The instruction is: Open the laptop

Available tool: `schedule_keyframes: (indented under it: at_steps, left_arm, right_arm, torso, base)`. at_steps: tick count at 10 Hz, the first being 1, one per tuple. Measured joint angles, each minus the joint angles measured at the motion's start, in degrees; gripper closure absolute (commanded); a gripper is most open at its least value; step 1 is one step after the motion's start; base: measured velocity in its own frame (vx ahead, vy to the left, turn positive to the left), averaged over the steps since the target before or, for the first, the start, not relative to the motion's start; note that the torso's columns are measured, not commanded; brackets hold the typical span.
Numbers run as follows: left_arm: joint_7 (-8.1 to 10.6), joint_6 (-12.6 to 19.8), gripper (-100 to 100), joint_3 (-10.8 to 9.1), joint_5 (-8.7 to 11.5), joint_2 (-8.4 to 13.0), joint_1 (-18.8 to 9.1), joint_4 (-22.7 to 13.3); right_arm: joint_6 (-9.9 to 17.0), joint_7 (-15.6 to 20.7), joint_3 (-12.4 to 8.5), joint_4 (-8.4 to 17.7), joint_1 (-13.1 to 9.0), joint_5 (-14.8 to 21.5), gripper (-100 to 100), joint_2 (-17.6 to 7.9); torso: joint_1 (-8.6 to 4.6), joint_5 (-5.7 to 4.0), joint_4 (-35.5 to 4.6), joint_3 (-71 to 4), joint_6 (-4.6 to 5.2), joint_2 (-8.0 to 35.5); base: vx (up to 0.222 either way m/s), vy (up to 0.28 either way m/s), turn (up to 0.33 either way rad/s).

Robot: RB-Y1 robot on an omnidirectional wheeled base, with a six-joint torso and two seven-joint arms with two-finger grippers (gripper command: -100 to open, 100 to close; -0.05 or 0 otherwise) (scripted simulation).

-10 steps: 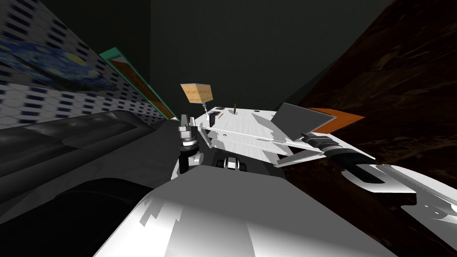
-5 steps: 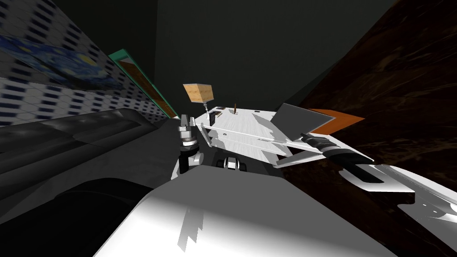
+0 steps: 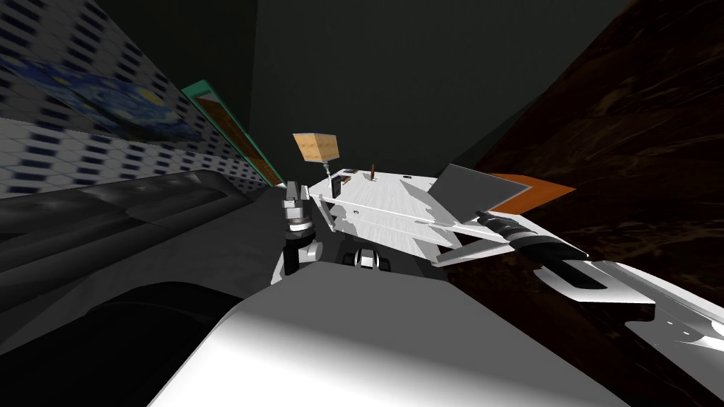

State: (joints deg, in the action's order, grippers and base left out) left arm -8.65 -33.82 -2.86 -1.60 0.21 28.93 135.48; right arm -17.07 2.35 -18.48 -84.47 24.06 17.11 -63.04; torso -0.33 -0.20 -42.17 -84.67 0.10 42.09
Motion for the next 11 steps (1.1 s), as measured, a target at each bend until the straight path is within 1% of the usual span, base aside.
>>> schedule_keyframes:
  at_steps: [2,3,4,7,9,10,11]
  left_arm:
    - [0.0,0.0,0,0.0,0.0,0.0,0.0,0.0]
    - [0.0,0.0,0,0.0,0.0,0.0,0.0,0.0]
    - [0.0,0.0,0,0.0,0.0,0.0,0.0,0.0]
    - [0.0,0.0,0,0.0,0.0,0.0,0.0,0.0]
    - [0.0,0.0,0,0.0,0.0,0.0,0.0,0.0]
    - [0.0,0.0,0,0.0,0.0,0.0,0.0,0.0]
    - [0.0,0.0,0,0.0,0.0,0.0,0.0,0.0]
  right_arm:
    - [-0.2,-2.3,0.8,0.4,-0.4,-1.9,100,0.6]
    - [-0.6,-3.4,1.2,0.9,-0.8,-2.8,100,1.0]
    - [-0.8,-4.5,1.2,1.0,-0.7,-3.7,100,1.2]
    - [-0.5,-7.9,2.2,1.5,-1.4,-6.2,100,2.0]
    - [-0.3,-10.2,2.5,1.5,-1.3,-8.1,100,2.3]
    - [-0.4,-10.4,2.4,1.4,-1.5,-8.2,100,2.3]
    - [-0.5,-11.2,2.5,1.7,-2.0,-9.0,100,2.7]
  torso:
    - [-0.12,-0.06,0.0,0.0,-0.13,0.0]
    - [-0.21,-0.14,0.1,0.0,-0.05,-0.1]
    - [-0.24,-0.19,0.1,-0.1,0.02,-0.1]
    - [-0.32,-0.39,0.3,-0.1,-0.05,-0.2]
    - [-0.31,-0.5,0.3,0.0,-0.03,-0.1]
    - [-0.17,-0.32,0.2,-0.1,-0.04,-0.2]
    - [-0.14,-0.3,0.2,-0.1,-0.18,-0.2]
  base:
    - [-0.032,-0.065,0.069]
    - [-0.02,-0.062,0.053]
    - [-0.018,-0.055,0.036]
    - [-0.021,-0.051,0.042]
    - [-0.024,-0.041,0.03]
    - [-0.03,-0.046,0.054]
    - [-0.052,-0.07,0.078]
